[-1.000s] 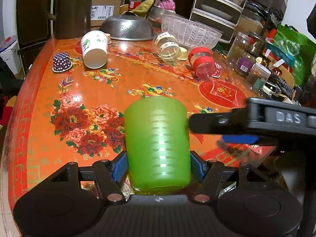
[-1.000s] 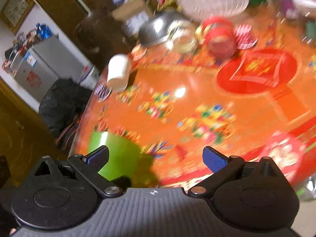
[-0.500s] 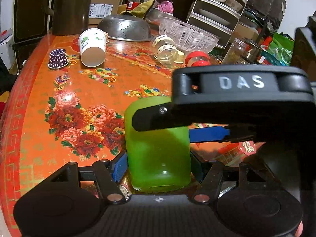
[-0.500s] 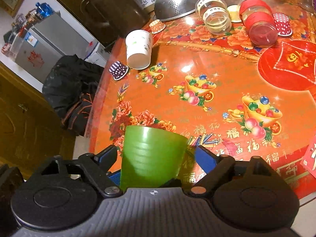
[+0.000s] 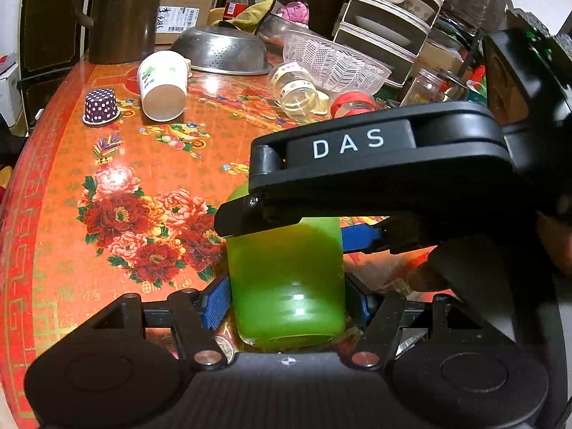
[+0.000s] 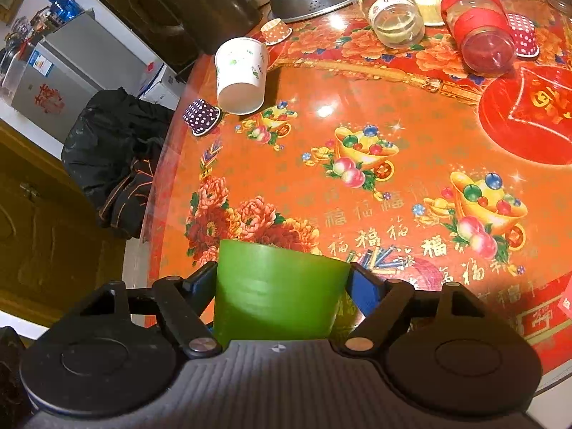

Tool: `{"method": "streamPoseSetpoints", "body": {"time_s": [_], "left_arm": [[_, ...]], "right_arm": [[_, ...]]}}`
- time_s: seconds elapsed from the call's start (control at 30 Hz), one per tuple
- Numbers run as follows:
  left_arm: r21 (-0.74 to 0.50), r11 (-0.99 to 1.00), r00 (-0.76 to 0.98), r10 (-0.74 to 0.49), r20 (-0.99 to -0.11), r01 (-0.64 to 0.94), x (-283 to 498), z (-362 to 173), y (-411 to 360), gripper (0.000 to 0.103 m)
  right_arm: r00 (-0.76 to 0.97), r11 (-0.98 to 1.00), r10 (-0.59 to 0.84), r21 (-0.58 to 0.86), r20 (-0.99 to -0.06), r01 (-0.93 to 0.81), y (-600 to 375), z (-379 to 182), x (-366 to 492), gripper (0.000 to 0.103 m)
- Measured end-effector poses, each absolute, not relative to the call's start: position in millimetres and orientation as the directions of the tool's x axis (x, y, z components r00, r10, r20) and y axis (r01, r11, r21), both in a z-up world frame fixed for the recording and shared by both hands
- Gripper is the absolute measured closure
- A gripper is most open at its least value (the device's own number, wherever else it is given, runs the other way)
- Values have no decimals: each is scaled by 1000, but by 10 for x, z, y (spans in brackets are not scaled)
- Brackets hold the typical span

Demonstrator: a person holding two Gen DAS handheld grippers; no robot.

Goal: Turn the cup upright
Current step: 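Grasp the green cup with the right tool while the left tool releases it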

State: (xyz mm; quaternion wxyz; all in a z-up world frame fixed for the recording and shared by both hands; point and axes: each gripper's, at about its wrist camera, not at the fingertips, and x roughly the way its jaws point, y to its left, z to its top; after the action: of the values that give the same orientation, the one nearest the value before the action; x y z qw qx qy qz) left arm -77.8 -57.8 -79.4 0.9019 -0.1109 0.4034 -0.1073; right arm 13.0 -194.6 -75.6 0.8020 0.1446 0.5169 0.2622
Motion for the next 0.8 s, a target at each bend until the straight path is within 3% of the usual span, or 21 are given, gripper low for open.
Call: {"method": "streamPoseSetpoints", "body": {"time_s": [0.37, 0.53, 0.8], "left_arm": [[-271, 954, 641, -286, -712, 125, -777, -786, -581, 34], [-275, 951, 624, -301, -721, 142, -801, -831, -556, 18], [-293, 943, 603, -327, -728, 157, -1114, -822, -187, 14]], "right_arm": [[321, 816, 576, 506, -752, -279, -1942, -761, 138, 27], [319, 816, 577, 506, -752, -280, -1946, -758, 136, 27], [301, 794, 606, 534, -737, -291, -1960, -742, 109, 27]]}}
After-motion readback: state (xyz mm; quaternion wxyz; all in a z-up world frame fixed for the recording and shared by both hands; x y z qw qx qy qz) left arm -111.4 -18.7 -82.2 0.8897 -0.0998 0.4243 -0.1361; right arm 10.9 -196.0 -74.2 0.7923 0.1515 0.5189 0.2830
